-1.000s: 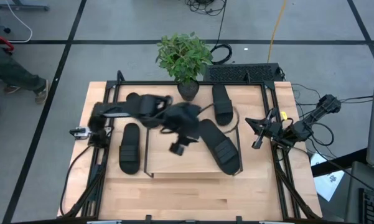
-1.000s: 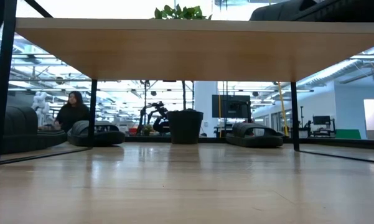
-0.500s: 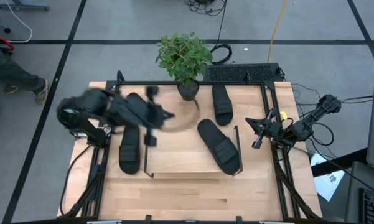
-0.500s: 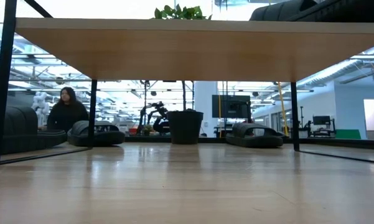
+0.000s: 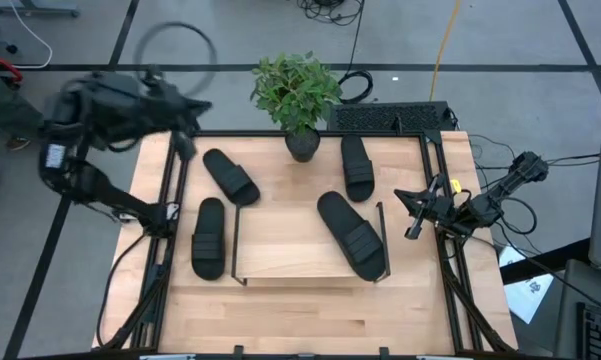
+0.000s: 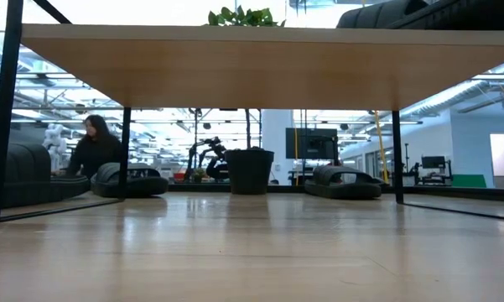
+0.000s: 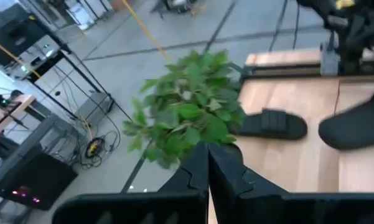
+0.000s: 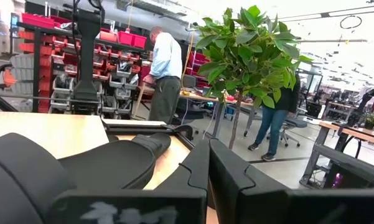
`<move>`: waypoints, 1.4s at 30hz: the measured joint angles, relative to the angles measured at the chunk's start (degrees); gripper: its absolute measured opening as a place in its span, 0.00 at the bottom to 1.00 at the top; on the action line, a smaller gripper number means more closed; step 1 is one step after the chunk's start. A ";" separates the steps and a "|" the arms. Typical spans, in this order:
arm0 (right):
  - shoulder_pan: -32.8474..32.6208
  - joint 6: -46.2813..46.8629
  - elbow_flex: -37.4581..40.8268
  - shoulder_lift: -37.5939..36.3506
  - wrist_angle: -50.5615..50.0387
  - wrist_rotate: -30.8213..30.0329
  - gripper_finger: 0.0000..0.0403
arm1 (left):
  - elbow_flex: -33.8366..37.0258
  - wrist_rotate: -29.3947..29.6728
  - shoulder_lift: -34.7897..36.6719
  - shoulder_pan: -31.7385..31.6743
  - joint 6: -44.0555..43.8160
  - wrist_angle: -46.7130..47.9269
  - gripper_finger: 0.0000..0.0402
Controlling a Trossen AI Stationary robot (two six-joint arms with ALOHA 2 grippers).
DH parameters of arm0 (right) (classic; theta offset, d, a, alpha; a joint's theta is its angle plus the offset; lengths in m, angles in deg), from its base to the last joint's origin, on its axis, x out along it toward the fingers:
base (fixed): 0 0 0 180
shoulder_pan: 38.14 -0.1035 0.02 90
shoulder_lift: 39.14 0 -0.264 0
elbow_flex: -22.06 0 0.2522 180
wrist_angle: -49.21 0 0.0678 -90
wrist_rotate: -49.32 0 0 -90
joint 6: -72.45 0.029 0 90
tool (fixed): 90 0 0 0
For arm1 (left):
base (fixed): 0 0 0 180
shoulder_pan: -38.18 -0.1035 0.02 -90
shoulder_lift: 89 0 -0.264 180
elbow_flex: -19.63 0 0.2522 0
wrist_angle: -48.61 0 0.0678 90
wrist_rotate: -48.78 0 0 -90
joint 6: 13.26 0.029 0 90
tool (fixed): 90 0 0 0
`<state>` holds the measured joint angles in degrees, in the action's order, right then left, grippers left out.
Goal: Pick and place slides into the shelf
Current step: Put the black slipper on the shelf
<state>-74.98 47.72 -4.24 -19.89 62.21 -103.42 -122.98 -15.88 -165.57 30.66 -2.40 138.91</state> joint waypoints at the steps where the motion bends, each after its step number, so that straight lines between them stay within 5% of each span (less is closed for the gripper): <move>1: -0.01 -0.02 0.00 0.02 -0.01 0.00 0.00 | 2.13 -1.07 2.03 -1.17 0.02 -1.37 0.01; 9: -0.01 -0.16 0.00 0.00 0.00 0.00 0.00 | 29.64 -17.52 17.06 -4.14 1.28 -26.07 0.00; 17: -0.01 -0.04 0.00 0.01 -0.02 0.00 0.00 | 50.62 -30.97 19.60 -3.25 0.03 -44.43 0.00; 33: -0.02 -0.10 0.00 0.00 0.60 1.37 0.00 | 95.92 -24.24 44.51 -6.22 1.24 -71.64 0.00; 42: 0.00 0.64 -11.14 0.03 -12.38 -1.96 0.00 | 106.25 -28.32 56.61 -7.64 1.45 -75.72 0.01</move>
<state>-74.98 48.36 -15.38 -19.86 49.83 -105.38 -16.73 -44.20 -108.96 23.02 -0.95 63.19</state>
